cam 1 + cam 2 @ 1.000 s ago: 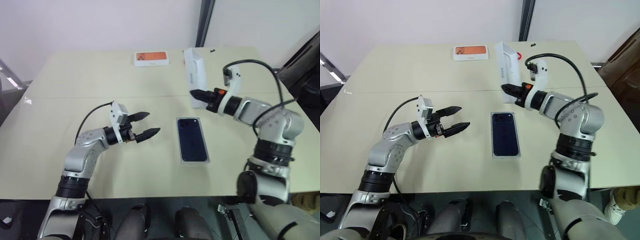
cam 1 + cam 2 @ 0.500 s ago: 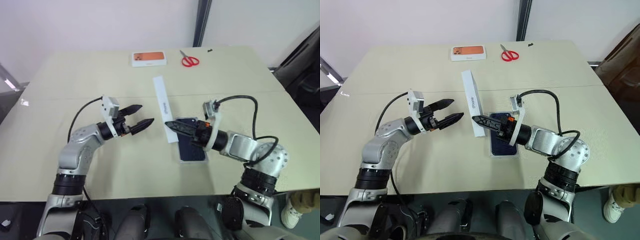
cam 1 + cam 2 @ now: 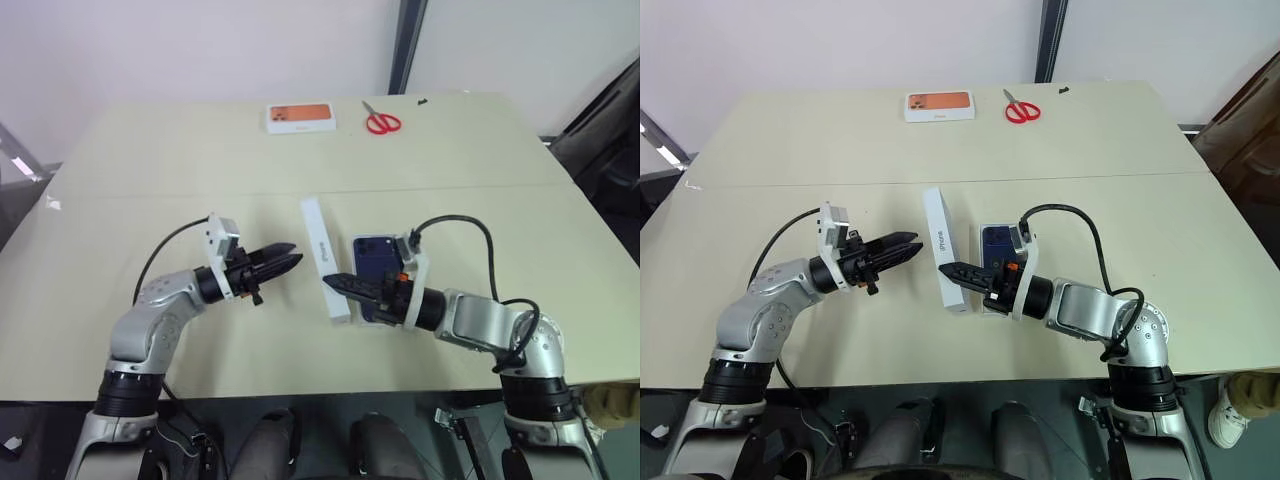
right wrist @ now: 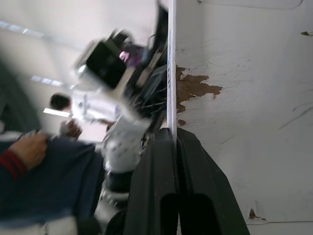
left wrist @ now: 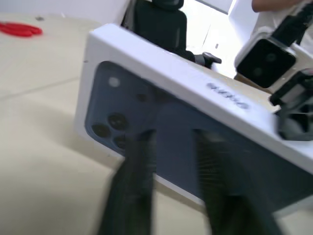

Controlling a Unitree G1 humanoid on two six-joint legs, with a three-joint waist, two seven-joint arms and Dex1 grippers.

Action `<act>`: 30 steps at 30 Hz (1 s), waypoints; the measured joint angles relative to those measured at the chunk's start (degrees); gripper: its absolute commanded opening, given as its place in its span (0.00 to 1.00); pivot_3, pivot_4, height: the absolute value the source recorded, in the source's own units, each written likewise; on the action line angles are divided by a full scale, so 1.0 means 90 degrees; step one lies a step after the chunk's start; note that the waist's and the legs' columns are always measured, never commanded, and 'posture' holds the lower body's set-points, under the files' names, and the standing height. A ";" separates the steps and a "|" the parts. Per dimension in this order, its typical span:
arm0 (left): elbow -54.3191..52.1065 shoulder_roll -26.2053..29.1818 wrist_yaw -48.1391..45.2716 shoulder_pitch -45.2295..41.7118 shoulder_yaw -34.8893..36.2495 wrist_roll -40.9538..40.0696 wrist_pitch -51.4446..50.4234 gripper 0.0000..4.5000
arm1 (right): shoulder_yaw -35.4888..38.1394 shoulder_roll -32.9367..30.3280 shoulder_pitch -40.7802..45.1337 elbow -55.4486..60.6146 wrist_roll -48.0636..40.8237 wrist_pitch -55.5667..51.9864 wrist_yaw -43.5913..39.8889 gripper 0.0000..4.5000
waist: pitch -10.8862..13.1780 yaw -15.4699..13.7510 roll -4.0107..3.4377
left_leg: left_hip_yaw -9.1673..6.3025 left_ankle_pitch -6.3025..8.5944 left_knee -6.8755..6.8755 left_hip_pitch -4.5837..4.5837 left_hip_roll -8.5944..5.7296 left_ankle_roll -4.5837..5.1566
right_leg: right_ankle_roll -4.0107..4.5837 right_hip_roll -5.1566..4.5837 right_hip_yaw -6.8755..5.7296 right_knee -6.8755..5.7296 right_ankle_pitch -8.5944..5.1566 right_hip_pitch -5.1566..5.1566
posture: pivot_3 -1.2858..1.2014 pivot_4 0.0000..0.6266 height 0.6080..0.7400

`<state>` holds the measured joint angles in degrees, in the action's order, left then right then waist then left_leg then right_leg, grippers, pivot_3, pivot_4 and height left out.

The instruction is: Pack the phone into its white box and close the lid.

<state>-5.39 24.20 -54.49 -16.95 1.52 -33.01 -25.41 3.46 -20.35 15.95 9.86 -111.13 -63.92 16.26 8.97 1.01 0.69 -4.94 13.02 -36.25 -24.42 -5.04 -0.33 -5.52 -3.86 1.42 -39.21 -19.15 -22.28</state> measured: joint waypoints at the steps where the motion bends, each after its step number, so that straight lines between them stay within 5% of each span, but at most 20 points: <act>1: -0.0023 -0.0039 0.0038 0.0047 -0.0074 0.0060 0.0023 0.01 | -0.0042 0.0004 -0.0040 0.0017 -0.0026 0.0111 0.0024 0.00 | 0.0000 0.0000 0.0000 | 0.0001 0.0001 0.0000 0.0000 0.0000 0.0001 | 0.0000 0.0000 0.0001 0.0001 0.0000 0.0001 | 0.52 0.24 0.95; 5: -0.0029 -0.0295 0.0200 0.0133 -0.0385 0.0271 0.0108 0.01 | -0.0074 -0.0038 -0.0174 0.0024 -0.0074 0.0335 -0.0044 0.00 | 0.0000 -0.0011 0.0000 | 0.0000 0.0001 0.0000 0.0001 0.0000 0.0002 | 0.0000 0.0000 0.0000 0.0002 0.0000 0.0003 | 0.52 0.24 0.95; 8: -0.0029 -0.0398 0.0246 0.0130 -0.0486 0.0286 0.0108 0.00 | -0.0083 -0.0203 -0.0180 0.0016 -0.0103 0.0444 -0.0020 0.20 | 0.0000 -0.0010 0.0000 | 0.0000 0.0001 0.0001 0.0002 0.0001 0.0002 | 0.0000 0.0001 -0.0001 0.0002 0.0000 0.0003 | 0.52 0.24 0.95; 13: 0.0366 -0.0797 0.0286 -0.0073 -0.0753 0.0437 0.0136 0.00 | -0.0002 -0.0800 -0.0119 0.0054 0.0227 0.0583 -0.0403 0.73 | 0.0000 -0.0038 0.0000 | 0.0001 0.0002 -0.0002 0.0000 -0.0001 0.0004 | 0.0000 0.0001 -0.0002 0.0005 0.0000 0.0005 | 0.52 0.24 0.95; 19: 0.0955 -0.1224 0.0321 -0.0629 -0.0901 0.0691 0.0394 0.00 | 0.0316 -0.2301 0.0320 0.0307 0.2106 0.0489 -0.2368 0.73 | 0.0005 -0.0047 0.0001 | 0.0004 0.0007 -0.0011 -0.0001 0.0000 0.0012 | -0.0002 0.0005 -0.0006 0.0008 -0.0001 0.0012 | 0.52 0.24 0.95; 23: 0.1315 -0.1436 0.0281 -0.0746 -0.1054 0.0829 0.0500 0.00 | 0.0624 -0.2696 0.0548 -0.0313 0.3733 0.1198 -0.3375 0.73 | 0.0006 -0.0031 0.0005 | 0.0006 0.0007 -0.0011 0.0000 0.0003 0.0013 | -0.0001 0.0006 -0.0005 0.0010 -0.0001 0.0013 | 0.52 0.24 0.95; 26: 0.1431 -0.1454 0.0220 -0.0851 -0.1109 0.0886 0.0522 0.00 | 0.0283 -0.2711 0.0568 -0.0432 0.5290 0.1973 -0.3784 0.54 | 0.0006 -0.0019 0.0005 | 0.0007 0.0007 -0.0008 -0.0001 0.0004 0.0012 | -0.0001 0.0007 -0.0002 0.0005 -0.0001 0.0005 | 0.52 0.24 0.95; 30: 0.1500 -0.1242 0.0214 -0.0956 -0.1057 0.0920 0.0494 0.00 | -0.0020 -0.2398 0.0535 -0.0426 0.6592 0.2654 -0.3994 0.10 | 0.0006 -0.0028 0.0005 | 0.0008 0.0006 -0.0010 -0.0001 0.0004 0.0011 | -0.0001 0.0007 -0.0001 0.0005 0.0000 0.0005 | 0.52 0.24 0.95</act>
<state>8.11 13.02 -52.56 -25.55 -7.99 -24.73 -20.96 3.28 -41.94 20.77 6.03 -51.80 -40.03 -19.68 9.03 0.76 0.73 -4.88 13.08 -36.34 -24.43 -5.01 -0.23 -5.54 -3.79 1.41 -39.16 -19.15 -22.23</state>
